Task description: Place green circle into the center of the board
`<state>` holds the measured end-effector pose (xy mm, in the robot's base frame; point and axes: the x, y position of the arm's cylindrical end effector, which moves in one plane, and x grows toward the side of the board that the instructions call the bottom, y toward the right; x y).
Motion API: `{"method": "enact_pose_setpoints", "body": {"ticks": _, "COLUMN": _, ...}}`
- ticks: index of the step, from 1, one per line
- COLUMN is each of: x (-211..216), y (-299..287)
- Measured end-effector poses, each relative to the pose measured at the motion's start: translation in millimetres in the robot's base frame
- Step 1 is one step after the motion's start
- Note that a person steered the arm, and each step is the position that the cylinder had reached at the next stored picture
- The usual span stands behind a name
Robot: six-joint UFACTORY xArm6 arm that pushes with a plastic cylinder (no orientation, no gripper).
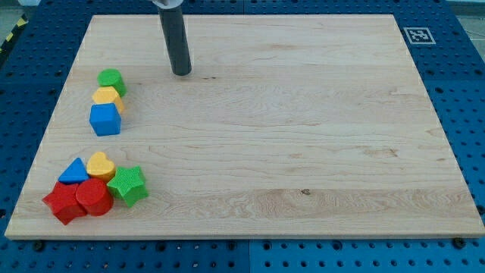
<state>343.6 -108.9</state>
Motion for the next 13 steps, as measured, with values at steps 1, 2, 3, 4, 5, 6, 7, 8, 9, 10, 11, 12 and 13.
{"method": "enact_pose_setpoints", "body": {"ticks": 1, "x": -0.1, "y": 0.4}}
{"method": "enact_pose_setpoints", "body": {"ticks": 2, "x": -0.6, "y": 0.4}}
{"method": "enact_pose_setpoints", "body": {"ticks": 3, "x": -42.4, "y": -36.0}}
{"method": "enact_pose_setpoints", "body": {"ticks": 4, "x": -53.9, "y": -91.8}}
{"method": "enact_pose_setpoints", "body": {"ticks": 5, "x": -39.4, "y": -154.3}}
{"method": "enact_pose_setpoints", "body": {"ticks": 6, "x": -18.2, "y": -194.5}}
{"method": "enact_pose_setpoints", "body": {"ticks": 7, "x": 15.9, "y": -195.5}}
{"method": "enact_pose_setpoints", "body": {"ticks": 8, "x": 32.0, "y": -167.0}}
{"method": "enact_pose_setpoints", "body": {"ticks": 9, "x": 54.9, "y": -133.3}}
{"method": "enact_pose_setpoints", "body": {"ticks": 10, "x": 55.8, "y": -131.1}}
{"method": "enact_pose_setpoints", "body": {"ticks": 11, "x": 50.8, "y": -120.6}}
{"method": "enact_pose_setpoints", "body": {"ticks": 12, "x": 48.5, "y": -112.4}}
{"method": "enact_pose_setpoints", "body": {"ticks": 13, "x": 43.7, "y": -113.7}}
